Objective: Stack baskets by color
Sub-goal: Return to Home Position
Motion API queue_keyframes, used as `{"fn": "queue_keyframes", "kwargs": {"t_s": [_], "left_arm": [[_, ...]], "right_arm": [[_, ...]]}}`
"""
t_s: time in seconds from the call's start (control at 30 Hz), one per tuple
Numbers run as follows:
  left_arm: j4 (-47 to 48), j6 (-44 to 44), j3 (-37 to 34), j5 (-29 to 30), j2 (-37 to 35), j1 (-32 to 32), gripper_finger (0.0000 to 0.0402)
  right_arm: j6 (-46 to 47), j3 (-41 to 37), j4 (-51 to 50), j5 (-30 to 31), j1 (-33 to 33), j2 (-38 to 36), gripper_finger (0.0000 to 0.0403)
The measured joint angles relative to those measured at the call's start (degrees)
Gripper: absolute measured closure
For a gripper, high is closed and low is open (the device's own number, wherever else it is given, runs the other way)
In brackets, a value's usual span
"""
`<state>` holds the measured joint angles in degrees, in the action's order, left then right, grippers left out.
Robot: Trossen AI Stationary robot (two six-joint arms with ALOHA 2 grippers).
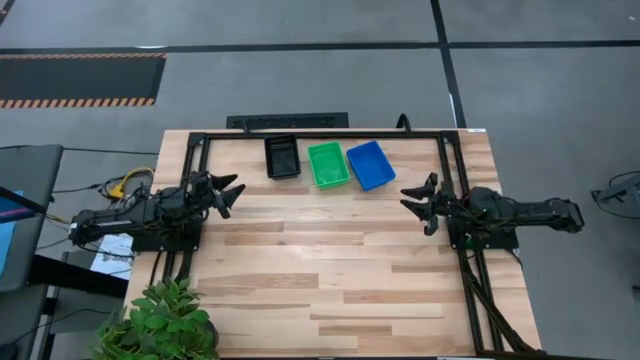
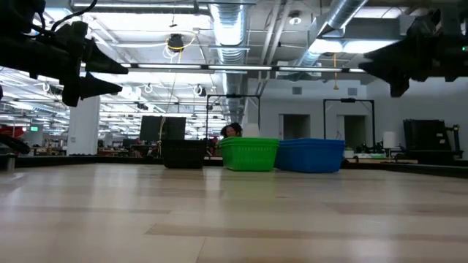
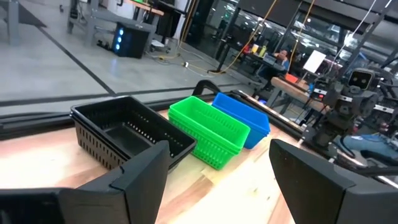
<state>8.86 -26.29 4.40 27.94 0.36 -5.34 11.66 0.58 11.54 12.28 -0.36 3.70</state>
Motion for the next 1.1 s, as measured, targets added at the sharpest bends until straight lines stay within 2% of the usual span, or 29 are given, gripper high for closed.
{"fn": "queue_keyframes", "kwargs": {"t_s": [0.27,1.1], "left_arm": [[0.07,2.78,-0.02,0.15,0.0,0.0,0.0136],[0.17,2.81,-0.04,-0.31,0.0,0.0,0.0136]], "right_arm": [[1.97,0.04,-8.13,1.04,-0.11,0.01,0.0223],[1.42,0.07,-9.1,1.06,-0.2,0.02,0.0225]]}}
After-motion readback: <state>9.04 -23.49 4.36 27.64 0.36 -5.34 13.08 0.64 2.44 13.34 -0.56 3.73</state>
